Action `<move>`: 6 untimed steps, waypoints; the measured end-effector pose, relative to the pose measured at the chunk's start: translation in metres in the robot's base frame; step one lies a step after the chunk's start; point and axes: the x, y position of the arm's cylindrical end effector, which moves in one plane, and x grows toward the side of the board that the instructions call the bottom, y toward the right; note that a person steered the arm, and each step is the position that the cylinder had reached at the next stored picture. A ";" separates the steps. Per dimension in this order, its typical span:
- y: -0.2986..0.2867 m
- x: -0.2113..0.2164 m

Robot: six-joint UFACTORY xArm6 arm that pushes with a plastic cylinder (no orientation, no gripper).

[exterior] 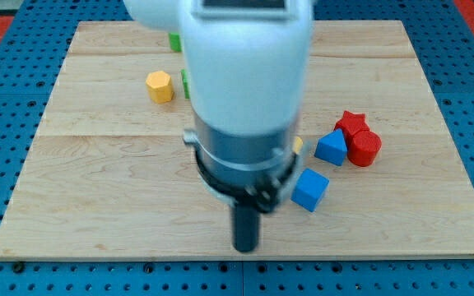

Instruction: Push the blue cube to the bottom center

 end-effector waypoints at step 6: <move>0.067 -0.073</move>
